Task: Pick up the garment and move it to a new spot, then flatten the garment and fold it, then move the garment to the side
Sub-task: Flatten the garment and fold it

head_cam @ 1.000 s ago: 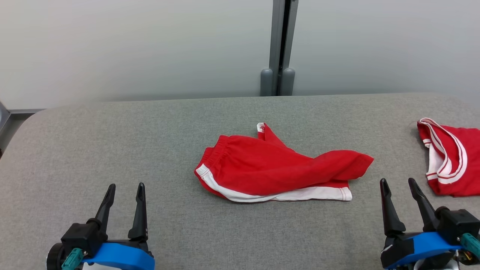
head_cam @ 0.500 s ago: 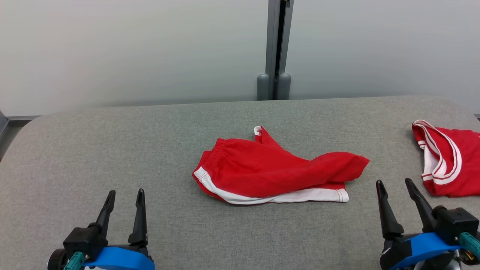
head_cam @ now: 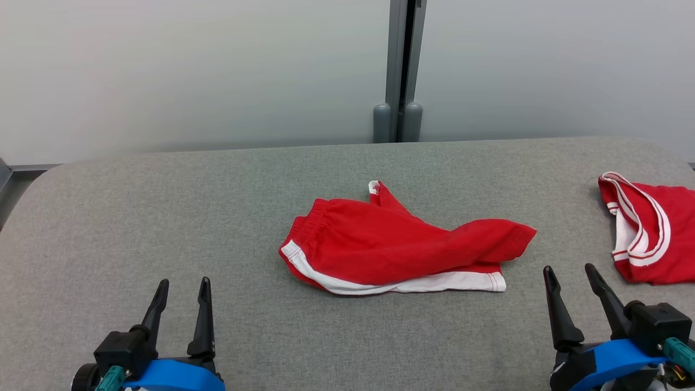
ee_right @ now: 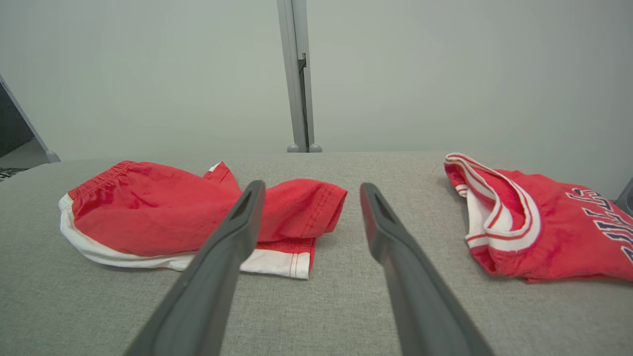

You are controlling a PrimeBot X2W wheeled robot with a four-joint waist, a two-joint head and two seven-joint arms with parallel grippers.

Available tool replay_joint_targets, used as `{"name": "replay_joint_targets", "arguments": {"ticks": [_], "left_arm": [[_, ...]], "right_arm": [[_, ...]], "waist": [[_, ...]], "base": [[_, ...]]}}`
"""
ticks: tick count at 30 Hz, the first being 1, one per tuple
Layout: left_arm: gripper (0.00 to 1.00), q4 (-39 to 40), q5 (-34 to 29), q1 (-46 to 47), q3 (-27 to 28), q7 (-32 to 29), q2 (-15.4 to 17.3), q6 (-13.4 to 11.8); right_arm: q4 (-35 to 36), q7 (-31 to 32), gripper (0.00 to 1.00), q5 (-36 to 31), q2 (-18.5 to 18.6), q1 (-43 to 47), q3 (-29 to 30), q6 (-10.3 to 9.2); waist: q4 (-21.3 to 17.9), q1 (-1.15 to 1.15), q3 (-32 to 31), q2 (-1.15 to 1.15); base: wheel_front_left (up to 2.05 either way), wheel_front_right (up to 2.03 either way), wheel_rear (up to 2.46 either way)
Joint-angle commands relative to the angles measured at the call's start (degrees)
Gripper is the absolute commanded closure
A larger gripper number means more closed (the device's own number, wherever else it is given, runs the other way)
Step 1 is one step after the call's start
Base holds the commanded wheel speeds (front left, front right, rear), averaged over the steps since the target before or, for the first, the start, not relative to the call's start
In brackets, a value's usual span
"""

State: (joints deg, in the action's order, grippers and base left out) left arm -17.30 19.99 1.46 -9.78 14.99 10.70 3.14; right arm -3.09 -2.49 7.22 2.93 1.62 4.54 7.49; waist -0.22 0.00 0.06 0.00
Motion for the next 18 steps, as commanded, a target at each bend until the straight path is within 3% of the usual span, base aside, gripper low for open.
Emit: {"name": "replay_joint_targets", "arguments": {"ticks": [1,9,18], "left_arm": [[0.0,-0.15,-0.32,0.47,0.16,0.25,-0.04,0.18],[0.0,-0.6,-0.38,2.07,-1.44,-0.76,-0.46,0.62],[0.0,-7.02,-0.08,10.5,-6.32,-7.71,-2.26,2.44]], "right_arm": [[0.14,0.14,0.0,0.4,-0.05,0.68,0.14,0.0],[-0.71,1.66,0.0,0.53,-0.06,0.05,-0.7,0.0],[-6.5,11.04,0.0,0.71,-0.01,-5.47,-3.55,0.0]], "waist": [[-0.05,0.0,0.01,0.0],[-0.54,0.0,0.57,0.0],[-2.95,0.0,3.66,0.0]], "base": [[0.0,0.0,0.0],[0.0,0.0,0.0],[0.0,0.0,0.0]]}}
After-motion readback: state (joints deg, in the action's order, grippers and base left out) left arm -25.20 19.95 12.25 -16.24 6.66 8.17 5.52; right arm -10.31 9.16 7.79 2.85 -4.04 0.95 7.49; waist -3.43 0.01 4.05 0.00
